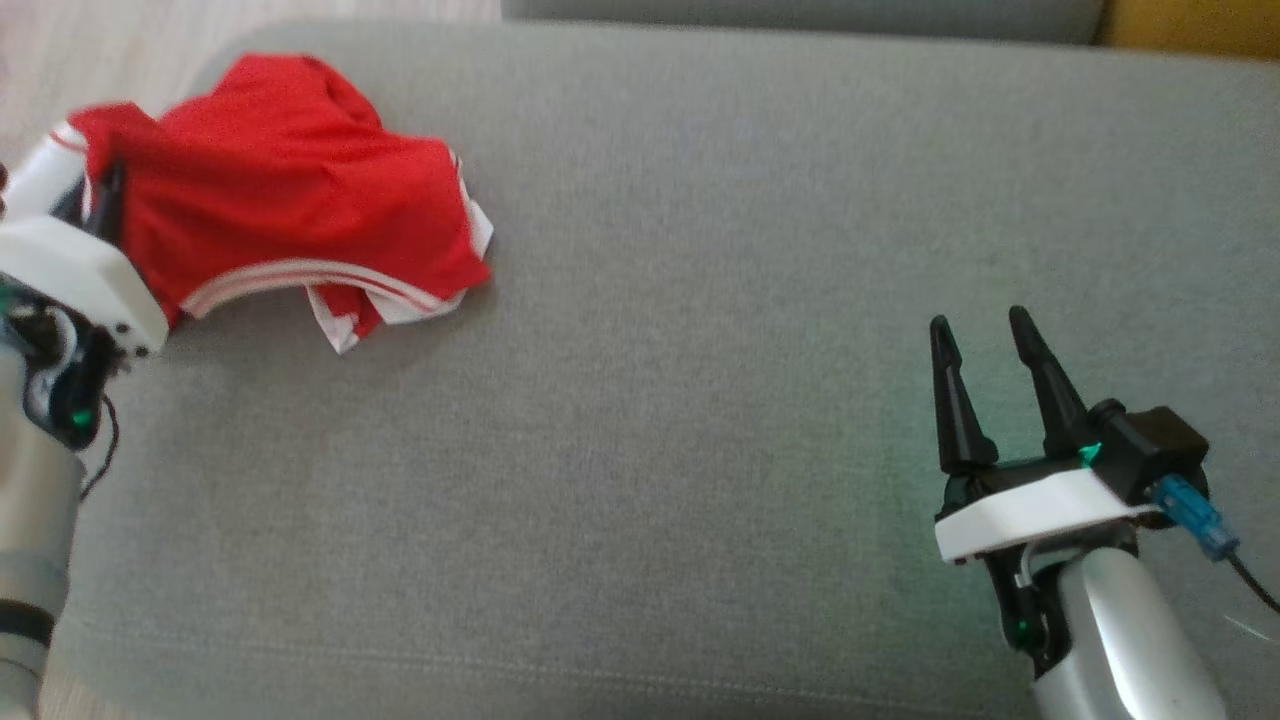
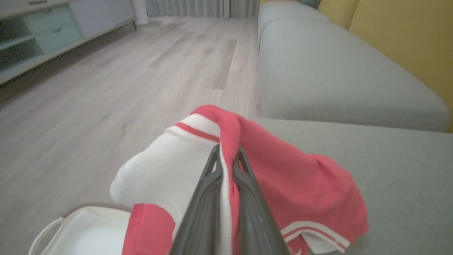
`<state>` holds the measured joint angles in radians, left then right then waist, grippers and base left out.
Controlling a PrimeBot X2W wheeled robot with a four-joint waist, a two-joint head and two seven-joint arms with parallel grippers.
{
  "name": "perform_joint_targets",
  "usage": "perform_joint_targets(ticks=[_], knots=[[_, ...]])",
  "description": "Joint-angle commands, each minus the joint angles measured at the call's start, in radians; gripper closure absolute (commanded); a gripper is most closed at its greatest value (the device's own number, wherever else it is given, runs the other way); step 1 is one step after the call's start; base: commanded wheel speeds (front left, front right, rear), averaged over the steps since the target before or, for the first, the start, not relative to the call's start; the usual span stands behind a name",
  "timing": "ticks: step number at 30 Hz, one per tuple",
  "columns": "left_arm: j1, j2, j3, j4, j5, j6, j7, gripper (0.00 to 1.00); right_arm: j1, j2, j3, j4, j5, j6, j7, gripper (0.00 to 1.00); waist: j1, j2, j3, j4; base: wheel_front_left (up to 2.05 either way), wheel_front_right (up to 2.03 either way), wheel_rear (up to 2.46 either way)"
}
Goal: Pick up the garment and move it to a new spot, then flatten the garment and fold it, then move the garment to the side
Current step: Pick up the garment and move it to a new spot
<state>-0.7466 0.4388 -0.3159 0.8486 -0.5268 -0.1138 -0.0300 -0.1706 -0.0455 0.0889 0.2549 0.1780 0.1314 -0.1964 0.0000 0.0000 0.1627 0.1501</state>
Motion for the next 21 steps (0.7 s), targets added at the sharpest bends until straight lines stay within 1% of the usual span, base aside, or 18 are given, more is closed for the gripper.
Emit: perform_joint_targets(ticks=[1, 4, 5, 8, 11, 13, 17, 21], knots=[[-0.063, 0.073, 0.032, -0.067, 0.012, 0.017, -0.017, 1.0, 0.001, -0.005, 0.03, -0.016, 0.014, -0.001, -0.015, 0.0, 0.0, 0.0, -0.065, -0.005, 0.0, 0.0, 0.0], [-0.071, 0.088, 0.04, -0.152, 0.025, 0.053, -0.039, 1.0, 0.008, -0.005, 0.047, 0.006, 0.03, -0.001, -0.025, 0.0, 0.0, 0.0, -0.105, -0.016, 0.0, 0.0, 0.0], [-0.071, 0.088, 0.04, -0.152, 0.025, 0.053, -0.039, 1.0, 0.008, -0.005, 0.047, 0.006, 0.03, -0.001, -0.025, 0.0, 0.0, 0.0, -0.105, -0.016, 0.0, 0.0, 0.0], [-0.076, 0.102, 0.052, -0.252, 0.036, 0.091, -0.061, 1.0, 0.013, -0.005, 0.064, 0.021, 0.047, -0.001, -0.033, 0.0, 0.0, 0.0, -0.134, -0.033, 0.0, 0.0, 0.0], [-0.081, 0.112, 0.071, -0.355, 0.048, 0.14, -0.083, 1.0, 0.012, -0.005, 0.068, 0.03, 0.058, -0.001, -0.04, 0.0, 0.0, 0.0, -0.148, -0.057, 0.0, 0.0, 0.0], [-0.081, 0.119, 0.071, -0.42, 0.06, 0.16, -0.085, 1.0, 0.007, -0.005, 0.07, 0.034, 0.061, -0.001, -0.043, 0.0, 0.0, 0.0, -0.15, -0.076, 0.0, 0.0, 0.0], [-0.076, 0.13, 0.064, -0.523, 0.07, 0.179, -0.054, 1.0, -0.007, -0.005, 0.07, 0.033, 0.063, -0.001, -0.049, 0.0, 0.0, 0.0, -0.141, -0.122, 0.0, 0.0, 0.0], [-0.074, 0.132, 0.051, -0.605, 0.067, 0.185, -0.012, 1.0, -0.025, -0.005, 0.068, 0.028, 0.062, -0.001, -0.053, 0.0, 0.0, 0.0, -0.122, -0.173, 0.0, 0.0, 0.0]])
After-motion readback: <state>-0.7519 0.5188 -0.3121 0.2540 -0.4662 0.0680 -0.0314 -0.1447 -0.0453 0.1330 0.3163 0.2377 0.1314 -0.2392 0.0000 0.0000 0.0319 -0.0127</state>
